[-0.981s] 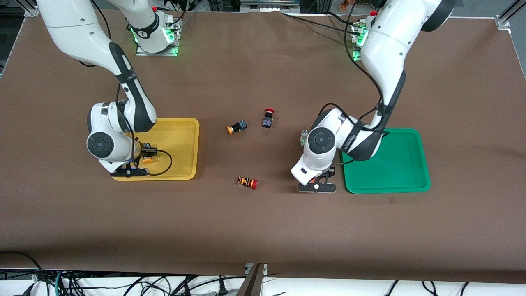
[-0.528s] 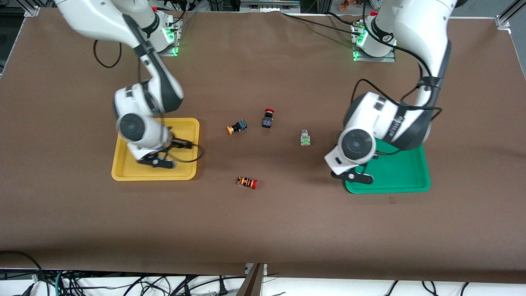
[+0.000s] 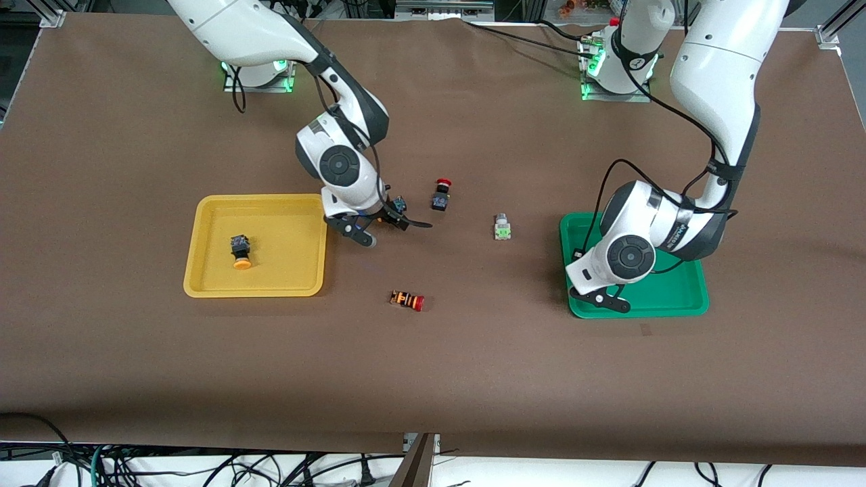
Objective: Place green and yellow buttons in trays
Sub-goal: 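Grasp another yellow button with the right gripper while the left gripper grasps the green button, then place the yellow button in the yellow tray while the left gripper carries the green button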
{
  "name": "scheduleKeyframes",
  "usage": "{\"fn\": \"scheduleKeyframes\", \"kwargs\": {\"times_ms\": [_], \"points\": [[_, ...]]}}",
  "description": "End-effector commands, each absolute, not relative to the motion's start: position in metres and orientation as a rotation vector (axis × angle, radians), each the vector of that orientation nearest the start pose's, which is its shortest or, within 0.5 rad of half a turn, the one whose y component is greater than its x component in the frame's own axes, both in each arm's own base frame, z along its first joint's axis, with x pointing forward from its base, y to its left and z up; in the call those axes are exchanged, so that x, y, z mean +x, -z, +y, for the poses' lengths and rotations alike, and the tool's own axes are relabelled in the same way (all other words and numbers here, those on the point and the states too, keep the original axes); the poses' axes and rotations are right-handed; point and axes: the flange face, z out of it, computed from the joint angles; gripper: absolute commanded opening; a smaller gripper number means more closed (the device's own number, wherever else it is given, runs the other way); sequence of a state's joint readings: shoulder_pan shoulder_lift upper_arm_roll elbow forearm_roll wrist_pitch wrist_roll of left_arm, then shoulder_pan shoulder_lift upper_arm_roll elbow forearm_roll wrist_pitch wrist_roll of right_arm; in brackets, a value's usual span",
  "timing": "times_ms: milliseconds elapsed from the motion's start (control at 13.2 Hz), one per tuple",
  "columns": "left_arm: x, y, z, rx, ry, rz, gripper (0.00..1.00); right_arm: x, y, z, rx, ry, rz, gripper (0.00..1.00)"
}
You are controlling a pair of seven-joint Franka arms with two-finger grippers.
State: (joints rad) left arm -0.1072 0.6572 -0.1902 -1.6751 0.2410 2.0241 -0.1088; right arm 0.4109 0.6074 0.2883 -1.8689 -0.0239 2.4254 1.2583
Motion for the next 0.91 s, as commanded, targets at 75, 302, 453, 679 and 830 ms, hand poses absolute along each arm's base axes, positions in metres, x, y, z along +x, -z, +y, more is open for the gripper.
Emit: {"fn": "scheduleKeyframes", "kwargs": {"times_ms": [75,302,453,679,830], "points": [[0.621,-0.216,-0.166,-2.984,-0.410,0.442,1.00,0.484,-0.184,0.416,-2.918,-0.206,0.940,0.57],[0.613,-0.251,-0.200,-3.078,-0.448,0.310,1.00,0.483,-0.184,0.417,-2.919,-0.207,0.938,0.00],[0.596,-0.262,-0.247,-3.120,-0.461,0.102,1.00,0.484,-0.189,0.418,-2.920,-0.197,0.923,0.00],[0.566,-0.243,-0.310,-3.118,-0.457,-0.058,1.00,0.515,-0.234,0.387,-3.000,-0.164,0.793,0.00],[0.553,-0.217,-0.327,-3.132,-0.450,-0.040,1.00,0.537,-0.252,0.334,-3.120,-0.248,0.584,0.00]]}}
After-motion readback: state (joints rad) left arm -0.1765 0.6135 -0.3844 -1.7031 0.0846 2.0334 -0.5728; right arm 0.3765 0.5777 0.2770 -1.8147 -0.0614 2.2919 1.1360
